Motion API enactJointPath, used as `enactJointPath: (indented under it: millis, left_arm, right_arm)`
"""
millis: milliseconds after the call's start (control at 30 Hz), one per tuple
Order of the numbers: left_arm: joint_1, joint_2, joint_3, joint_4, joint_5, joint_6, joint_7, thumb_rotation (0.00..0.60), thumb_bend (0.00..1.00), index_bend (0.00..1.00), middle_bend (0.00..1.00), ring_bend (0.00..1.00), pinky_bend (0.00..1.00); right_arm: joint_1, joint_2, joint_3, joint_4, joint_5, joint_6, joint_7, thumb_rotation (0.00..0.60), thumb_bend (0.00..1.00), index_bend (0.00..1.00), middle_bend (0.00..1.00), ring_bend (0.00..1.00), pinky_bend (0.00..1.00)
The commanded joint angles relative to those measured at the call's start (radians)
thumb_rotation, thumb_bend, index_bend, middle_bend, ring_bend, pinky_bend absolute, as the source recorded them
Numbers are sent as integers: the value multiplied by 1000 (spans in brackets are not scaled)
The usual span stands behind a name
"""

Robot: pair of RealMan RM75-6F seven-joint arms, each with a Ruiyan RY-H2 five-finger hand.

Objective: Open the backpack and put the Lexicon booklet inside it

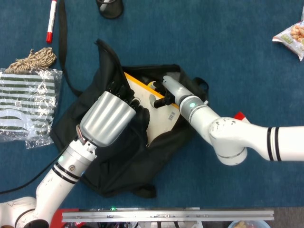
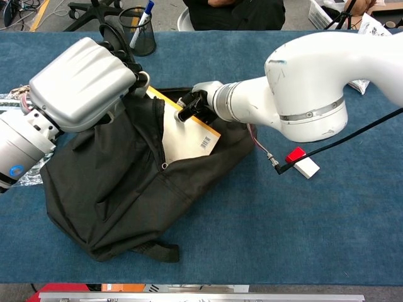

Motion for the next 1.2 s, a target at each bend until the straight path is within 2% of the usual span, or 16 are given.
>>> enactJointPath:
  millis: [33,233,400,533,767,867,967,1000,1033,1067,1133,1200]
  left_arm:
    - [1,1,2,2,4,-4,1,600,469,515,492,418,451]
    - [3,-3,-3,1,5,-9,0,600,469,512,490,416,451]
    - [7,-2,-9,3,1,-10,-2,600,469,511,487,415,451]
    - [8,0,-12,4,-2,-13,-4,600,469,510,487,415,451]
    - [4,-2,-21,3,-11,-24,-8,600,469,504,486,415,451]
    - [-1,-3,-22,0,-19,-35,-6,600,469,474,481,413,451]
    - [-7,-3,-23,-12,-31,-53,-16,600,469,366,427,386,450]
    - [-10,-4,-24,-15,-33,-57,-23,600,465,296,386,370,450]
    - [-12,-7,-26,-18,-34,-61,-33,600,434,210,326,353,450]
    - [-15,-12,-30,-19,-32,-63,-50,600,407,167,296,343,449]
    - [-18,-26,-38,-17,-19,-60,-96,600,289,60,221,310,449]
    - [-20,-33,-42,-17,-13,-60,-134,600,222,14,191,289,449]
  right_arm:
    - [-15,23,-1,-6,-6,-43,11,600,484,456,370,275,444]
    - [-38,68,-14,-32,-44,-114,47,600,456,229,217,139,339]
    - [-51,100,-35,-39,-84,-173,89,600,451,107,141,59,250]
    - [-65,142,-52,-51,-125,-218,130,600,452,58,117,33,208]
    - [-89,226,-80,-96,-186,-248,193,600,454,54,116,31,205]
    - [-124,300,-85,-143,-254,-247,227,600,454,54,116,31,205]
    - [-157,352,-87,-176,-324,-229,262,600,454,54,116,31,205]
    - [-167,366,-86,-183,-345,-222,273,600,454,54,116,31,205]
    - [-176,378,-86,-188,-365,-215,283,600,454,53,116,31,205]
    - [-188,395,-87,-194,-385,-211,298,600,454,54,116,31,205]
    - [-208,421,-87,-202,-421,-201,326,600,454,54,116,31,205]
    - [-224,442,-87,-205,-444,-200,352,600,453,54,117,31,205]
